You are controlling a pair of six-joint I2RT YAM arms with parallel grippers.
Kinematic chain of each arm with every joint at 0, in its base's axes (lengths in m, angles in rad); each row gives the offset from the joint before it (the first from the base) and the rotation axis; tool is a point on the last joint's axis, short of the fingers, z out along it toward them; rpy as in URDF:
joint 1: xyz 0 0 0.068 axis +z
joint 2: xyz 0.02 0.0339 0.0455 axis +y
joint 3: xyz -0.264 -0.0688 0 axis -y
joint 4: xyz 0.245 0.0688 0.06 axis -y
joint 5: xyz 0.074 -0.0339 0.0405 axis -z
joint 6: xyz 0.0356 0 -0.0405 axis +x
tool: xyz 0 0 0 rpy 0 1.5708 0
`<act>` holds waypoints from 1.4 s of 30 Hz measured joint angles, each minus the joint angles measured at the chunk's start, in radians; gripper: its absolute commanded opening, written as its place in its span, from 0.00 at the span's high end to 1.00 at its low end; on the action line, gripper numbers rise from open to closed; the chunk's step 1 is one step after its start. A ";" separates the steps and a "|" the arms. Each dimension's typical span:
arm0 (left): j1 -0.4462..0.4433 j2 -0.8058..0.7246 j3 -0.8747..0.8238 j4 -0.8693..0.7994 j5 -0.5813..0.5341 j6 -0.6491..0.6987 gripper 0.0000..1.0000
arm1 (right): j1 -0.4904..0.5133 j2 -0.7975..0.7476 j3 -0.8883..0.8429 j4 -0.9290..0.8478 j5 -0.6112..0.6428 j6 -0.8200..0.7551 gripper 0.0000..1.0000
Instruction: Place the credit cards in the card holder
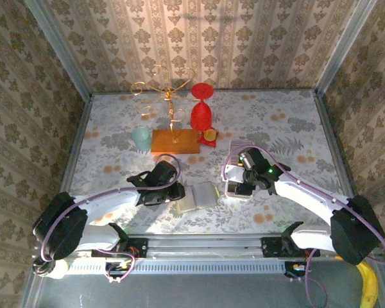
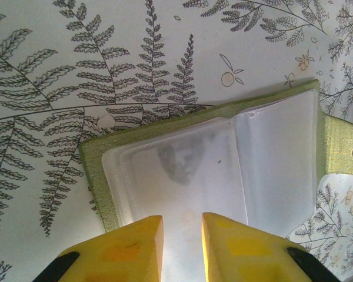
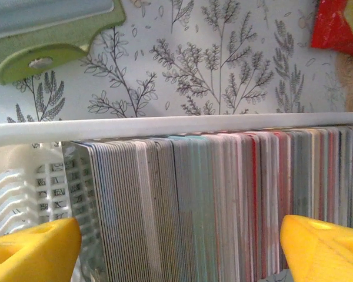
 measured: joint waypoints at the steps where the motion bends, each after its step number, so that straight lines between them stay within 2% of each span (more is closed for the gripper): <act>1: 0.000 0.000 0.000 0.000 0.001 0.000 0.77 | 0.000 0.004 -0.004 0.004 0.000 -0.003 0.10; 7: 0.000 0.002 0.006 0.000 0.004 0.000 0.78 | 0.006 0.032 -0.019 0.019 -0.002 -0.032 0.08; 12: 0.000 0.012 0.011 0.000 0.005 0.000 0.80 | 0.018 0.053 -0.042 0.073 0.013 -0.060 0.11; 16: 0.000 0.012 0.011 0.000 0.005 0.000 0.81 | 0.029 0.061 -0.051 0.093 0.032 -0.080 0.19; 23: 0.000 0.012 0.011 0.000 0.004 -0.001 0.85 | 0.045 0.029 -0.051 0.063 0.037 -0.108 0.41; 30: 0.000 0.012 0.011 0.000 0.004 -0.001 0.87 | 0.053 -0.021 -0.069 0.048 0.039 -0.113 0.51; 32: 0.000 0.012 0.011 0.000 0.005 -0.001 0.88 | 0.053 -0.023 -0.071 0.045 0.039 -0.114 0.58; 36: 0.000 0.012 0.011 -0.001 0.004 -0.001 0.89 | 0.058 -0.026 -0.071 0.033 0.039 -0.118 0.66; 42: 0.000 0.012 0.011 -0.001 0.004 -0.001 0.90 | 0.061 -0.062 -0.071 0.014 0.040 -0.121 0.73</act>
